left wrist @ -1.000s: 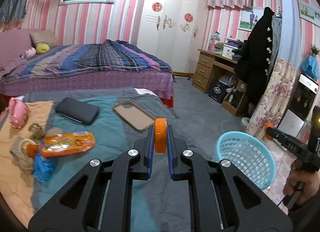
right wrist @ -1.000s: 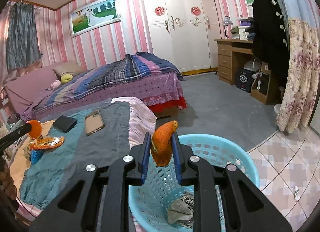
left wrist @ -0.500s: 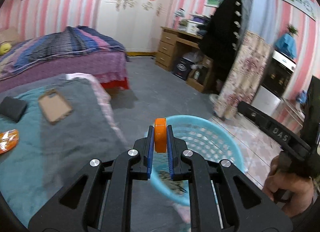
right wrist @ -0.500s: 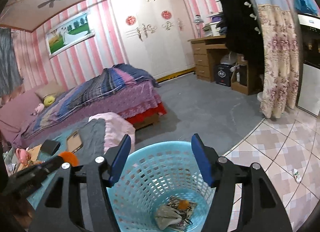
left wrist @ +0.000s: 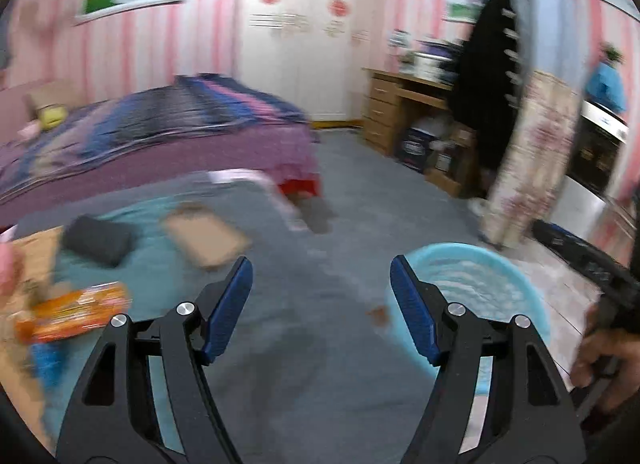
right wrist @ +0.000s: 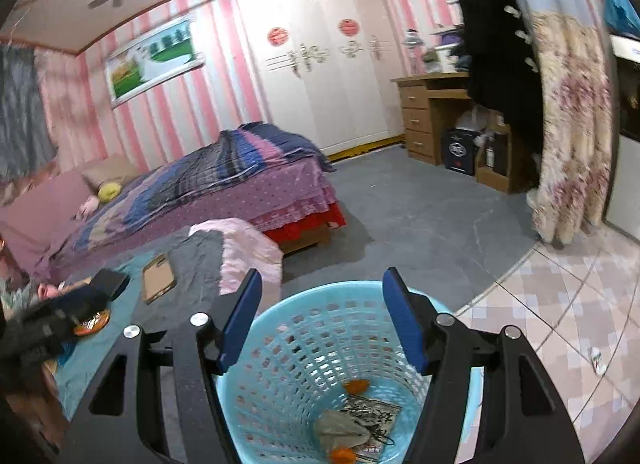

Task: Collect trash
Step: 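Open the right tool over the wastebasket while the left tool opens to drop its peel, then move both open tools back to the trash pile on the bed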

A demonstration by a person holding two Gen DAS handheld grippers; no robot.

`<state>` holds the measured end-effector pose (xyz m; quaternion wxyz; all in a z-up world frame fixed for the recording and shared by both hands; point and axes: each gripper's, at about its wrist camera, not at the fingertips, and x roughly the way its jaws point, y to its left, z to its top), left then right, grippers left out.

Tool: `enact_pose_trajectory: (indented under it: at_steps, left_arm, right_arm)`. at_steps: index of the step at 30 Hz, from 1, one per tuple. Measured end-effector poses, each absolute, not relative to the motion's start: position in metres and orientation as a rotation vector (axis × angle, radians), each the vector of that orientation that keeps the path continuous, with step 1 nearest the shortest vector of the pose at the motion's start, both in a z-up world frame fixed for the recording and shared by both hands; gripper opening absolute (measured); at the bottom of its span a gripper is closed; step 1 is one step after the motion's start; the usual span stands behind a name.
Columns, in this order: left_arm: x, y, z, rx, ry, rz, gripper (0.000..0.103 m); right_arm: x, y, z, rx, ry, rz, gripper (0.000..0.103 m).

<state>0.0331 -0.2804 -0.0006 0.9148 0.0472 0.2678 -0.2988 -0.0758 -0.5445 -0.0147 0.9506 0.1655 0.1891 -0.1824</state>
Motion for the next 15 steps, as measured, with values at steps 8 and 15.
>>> enact_pose_trajectory:
  at_steps: [8,15]
  left_arm:
    - [0.064,-0.144,-0.012,0.058,0.565,-0.381,0.073]
    - [0.071,-0.073,-0.014,0.015,0.565,-0.271,0.073]
  right_arm:
    - [-0.034,-0.477,-0.008,0.322,0.412,-0.193,0.064]
    - [-0.003,-0.401,-0.008,0.261,0.449,-0.073,0.065]
